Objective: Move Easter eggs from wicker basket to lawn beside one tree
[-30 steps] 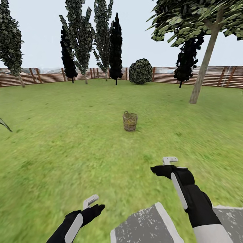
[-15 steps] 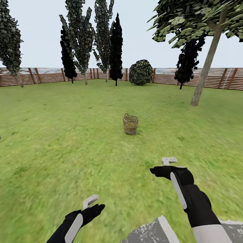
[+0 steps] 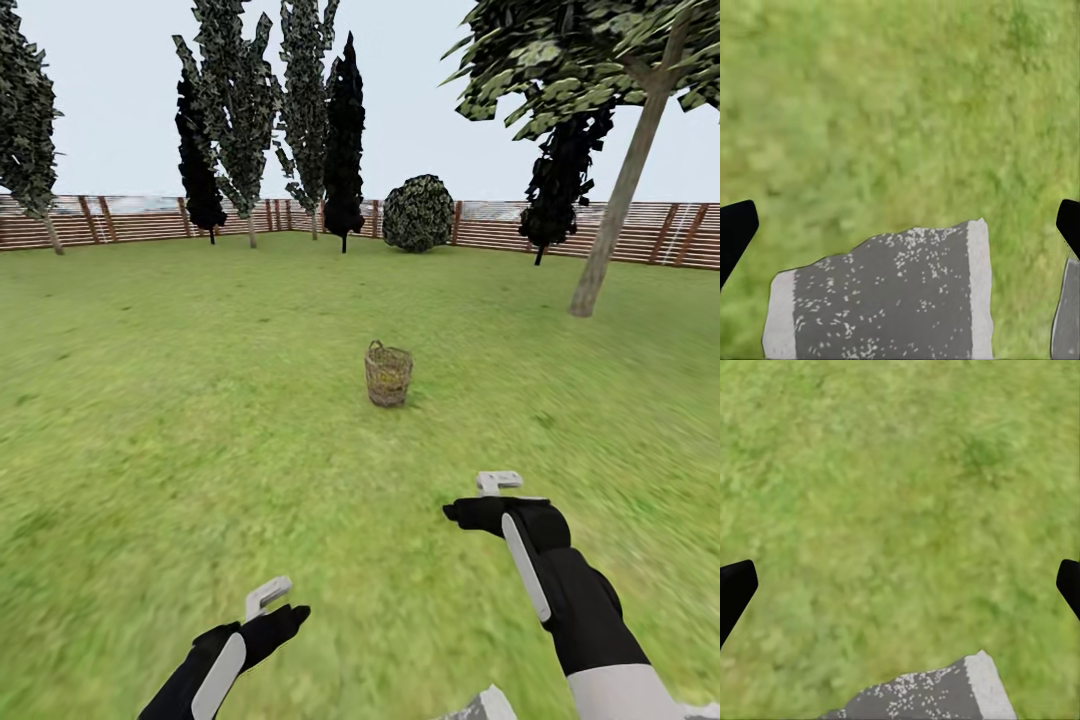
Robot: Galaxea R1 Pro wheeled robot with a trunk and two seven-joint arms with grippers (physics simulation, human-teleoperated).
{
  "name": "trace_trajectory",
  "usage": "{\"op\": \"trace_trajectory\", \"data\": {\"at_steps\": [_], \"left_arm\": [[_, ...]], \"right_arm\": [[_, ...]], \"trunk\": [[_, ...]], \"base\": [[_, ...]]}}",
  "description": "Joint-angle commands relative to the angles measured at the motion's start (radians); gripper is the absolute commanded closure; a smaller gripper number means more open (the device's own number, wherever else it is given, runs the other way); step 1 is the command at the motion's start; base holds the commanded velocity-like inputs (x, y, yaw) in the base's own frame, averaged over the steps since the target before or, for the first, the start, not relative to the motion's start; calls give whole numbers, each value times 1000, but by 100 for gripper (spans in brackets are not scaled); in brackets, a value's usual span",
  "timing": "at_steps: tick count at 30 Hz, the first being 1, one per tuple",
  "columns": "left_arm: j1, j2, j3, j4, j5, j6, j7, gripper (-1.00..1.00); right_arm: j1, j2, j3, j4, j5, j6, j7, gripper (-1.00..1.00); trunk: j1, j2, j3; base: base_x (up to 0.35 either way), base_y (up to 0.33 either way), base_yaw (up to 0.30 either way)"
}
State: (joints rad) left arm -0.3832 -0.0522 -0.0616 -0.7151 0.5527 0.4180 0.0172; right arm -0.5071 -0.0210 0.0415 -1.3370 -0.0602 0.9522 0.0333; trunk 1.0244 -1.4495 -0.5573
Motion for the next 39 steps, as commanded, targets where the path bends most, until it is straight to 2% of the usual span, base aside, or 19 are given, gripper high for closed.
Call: {"op": "trace_trajectory", "data": {"at_steps": [1,12,15,18,21,25,29,30,31,33,37,39], "left_arm": [[0,0,0,-1,6,4,2,-100],[0,10,10,6,12,6,-4,-100],[0,11,11,9,12,7,-5,-100],[0,12,12,10,12,8,-6,-100],[0,12,13,11,13,8,-4,-100],[0,12,20,12,13,6,0,-100],[0,8,42,18,13,3,1,-100],[0,7,46,19,14,3,2,-100],[0,6,47,19,14,3,2,-100],[0,5,50,20,13,2,3,-100],[0,10,53,20,12,4,5,-100],[0,12,54,20,12,5,5,-100]], "right_arm": [[-1,-1,1,1,-6,4,-2,-100],[-18,-4,0,30,-7,7,-1,-100],[-52,-10,-4,76,-8,7,-1,-100],[-99,-13,-23,148,-8,7,0,-100],[-138,-15,-62,209,-8,6,1,-100],[-150,-16,-78,218,-8,6,1,-100],[-145,-15,-82,135,-5,18,0,-100],[-131,-16,-84,42,-2,52,-1,-100],[-120,-17,-86,5,-1,70,-1,-100],[-64,-44,-91,-124,3,95,0,-100],[-30,-68,-88,-184,4,95,3,-100],[-22,-68,-86,-183,5,95,2,-100]], "trunk": [[1,0,-1],[1,0,-1],[1,0,-1],[1,0,-1],[1,0,-1],[1,0,-1],[1,0,-1],[1,0,-1],[1,0,-1],[1,0,-1],[1,0,-1],[1,0,-1]], "base": [[334,0,0],[334,0,0],[334,0,0],[334,0,0],[334,0,0],[334,0,0],[334,0,0],[334,0,0],[334,0,0],[334,0,0],[334,0,0],[334,0,0]]}}
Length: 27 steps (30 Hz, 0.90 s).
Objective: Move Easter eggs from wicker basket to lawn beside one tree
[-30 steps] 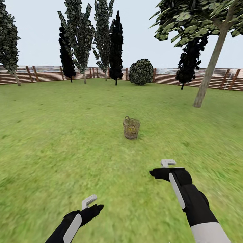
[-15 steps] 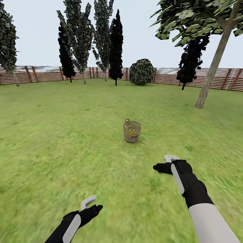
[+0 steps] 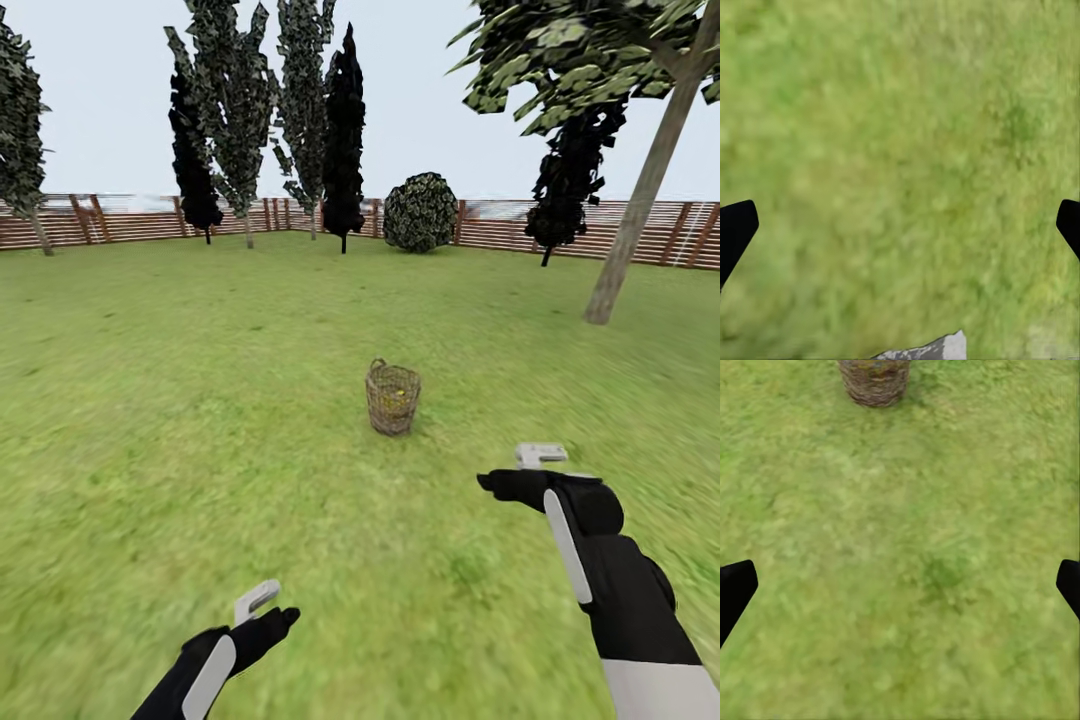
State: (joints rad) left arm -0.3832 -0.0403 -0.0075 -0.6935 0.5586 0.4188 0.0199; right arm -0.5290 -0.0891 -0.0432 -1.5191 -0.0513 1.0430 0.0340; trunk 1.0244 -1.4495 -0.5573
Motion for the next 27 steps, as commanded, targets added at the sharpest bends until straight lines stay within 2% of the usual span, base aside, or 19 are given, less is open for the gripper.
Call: {"op": "trace_trajectory", "data": {"at_steps": [1,4,7,16,20,27], "left_arm": [[0,2,0,0,6,5,2,-100],[0,1,0,12,7,6,2,-100],[0,2,2,18,7,7,1,-100],[0,6,3,21,4,7,3,-100],[0,4,3,22,3,7,4,-100],[8,2,1,22,4,4,-1,-100]], "right_arm": [[5,-3,2,7,-4,-12,3,-100],[14,-3,14,17,-8,-69,6,-100],[18,-2,19,21,-8,-94,6,-100],[20,-2,22,18,-12,-98,5,-100],[21,-10,21,18,-10,-95,6,-100],[22,-11,26,55,-8,-104,9,-100]], "trunk": [[1,0,-1],[1,0,-1],[1,0,-1],[1,0,-1],[1,0,-1],[1,0,-1]], "base": [[334,0,0],[334,0,0],[334,0,0],[334,0,0],[334,0,0],[334,0,0]]}}
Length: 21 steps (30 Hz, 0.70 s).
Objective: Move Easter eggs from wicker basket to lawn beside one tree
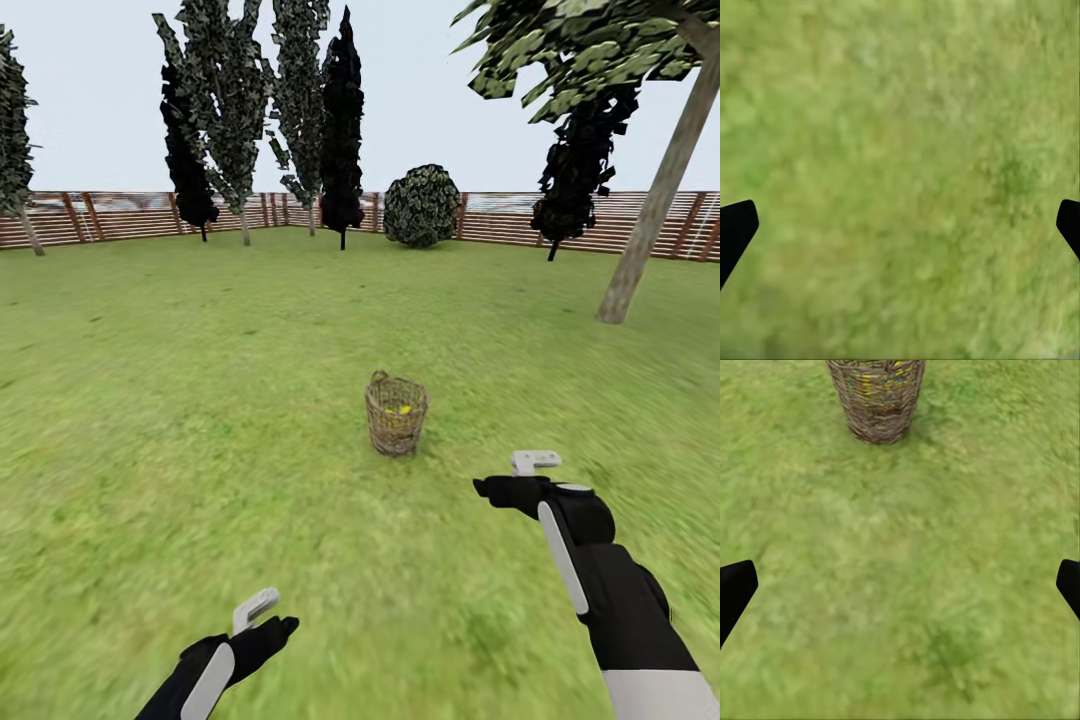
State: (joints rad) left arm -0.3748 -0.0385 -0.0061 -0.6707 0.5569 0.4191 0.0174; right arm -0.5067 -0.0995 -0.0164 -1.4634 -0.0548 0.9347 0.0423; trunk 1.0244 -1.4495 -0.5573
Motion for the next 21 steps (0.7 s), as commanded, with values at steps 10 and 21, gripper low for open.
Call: {"op": "trace_trajectory", "data": {"at_steps": [10,21], "left_arm": [[33,22,15,-12,6,0,5,-100],[50,20,53,-19,6,-2,4,-100]], "right_arm": [[-255,4,-7,440,-9,-9,2,-100],[-374,3,1,665,-11,-130,75,-100]], "trunk": [[1,0,-1],[1,0,-1]], "base": [[334,0,0],[334,0,0]]}}
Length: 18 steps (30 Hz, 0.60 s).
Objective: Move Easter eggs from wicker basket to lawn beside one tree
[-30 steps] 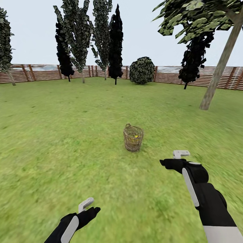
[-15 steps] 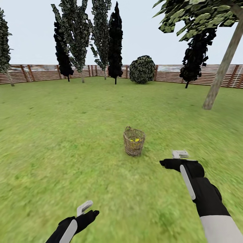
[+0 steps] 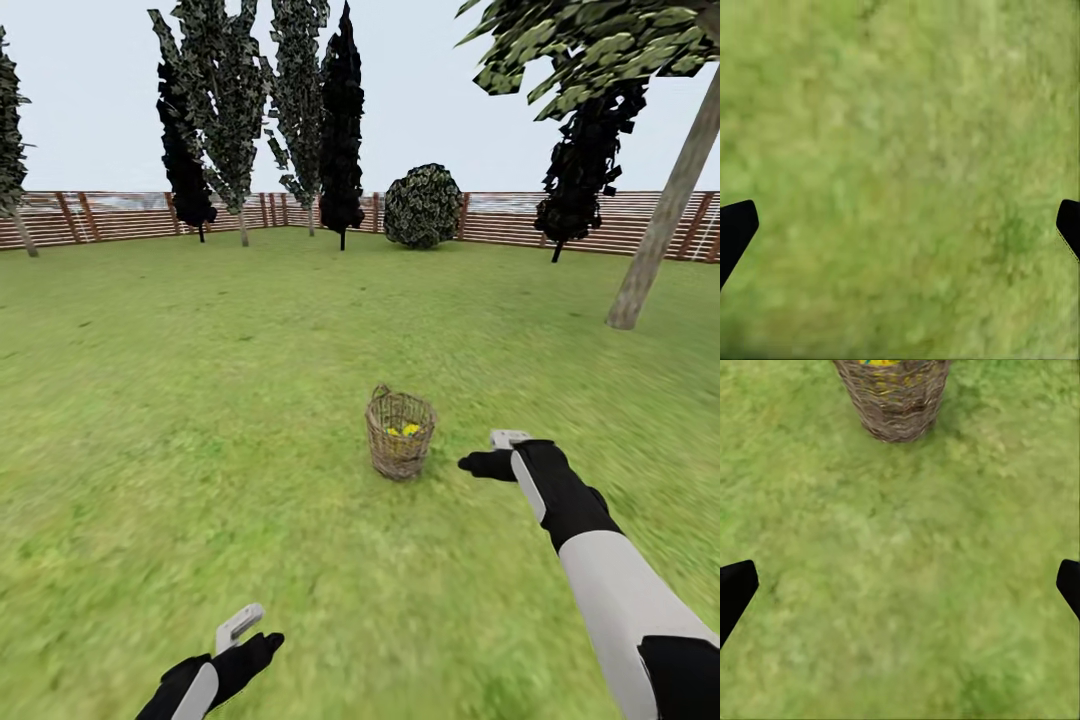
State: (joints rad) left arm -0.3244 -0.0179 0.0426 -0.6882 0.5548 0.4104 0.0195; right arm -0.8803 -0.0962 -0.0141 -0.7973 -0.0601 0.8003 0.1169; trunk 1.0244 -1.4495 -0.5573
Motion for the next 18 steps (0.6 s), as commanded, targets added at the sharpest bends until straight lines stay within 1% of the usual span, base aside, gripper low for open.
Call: {"op": "trace_trajectory", "data": {"at_steps": [1,2,6,7,8,9,13,18], "left_arm": [[1,-1,5,-2,9,7,2,-100],[3,0,7,-4,9,6,1,-100],[17,2,16,-25,11,-6,0,-100],[34,1,44,-56,12,-11,-1,-100],[57,-2,89,-99,12,-14,-3,-100],[68,-3,111,-119,12,-14,-3,-100],[83,-6,139,-146,12,-15,-3,-100],[87,-6,152,-153,9,-16,-2,-100]], "right_arm": [[-1,-1,-1,0,-5,3,13,-100],[-1,-3,0,-2,-3,1,36,-100],[-1,-5,0,-12,-2,-2,70,-100],[-1,-6,0,-17,-1,-5,82,-100],[-1,-8,1,-21,0,-8,97,-100],[0,-8,1,-23,1,-9,107,-100],[2,-10,1,-27,3,-12,132,-100],[3,-11,1,-29,3,-12,144,-100]], "trunk": [[1,-1,-1],[1,-1,-1],[1,-1,-1],[1,-1,-1],[1,-1,-1],[1,-1,-1],[1,-1,-1],[1,-1,-1]], "base": [[334,0,0],[334,0,0],[334,0,0],[334,0,0],[334,0,0],[334,0,0],[334,0,0],[334,-8,0]]}}
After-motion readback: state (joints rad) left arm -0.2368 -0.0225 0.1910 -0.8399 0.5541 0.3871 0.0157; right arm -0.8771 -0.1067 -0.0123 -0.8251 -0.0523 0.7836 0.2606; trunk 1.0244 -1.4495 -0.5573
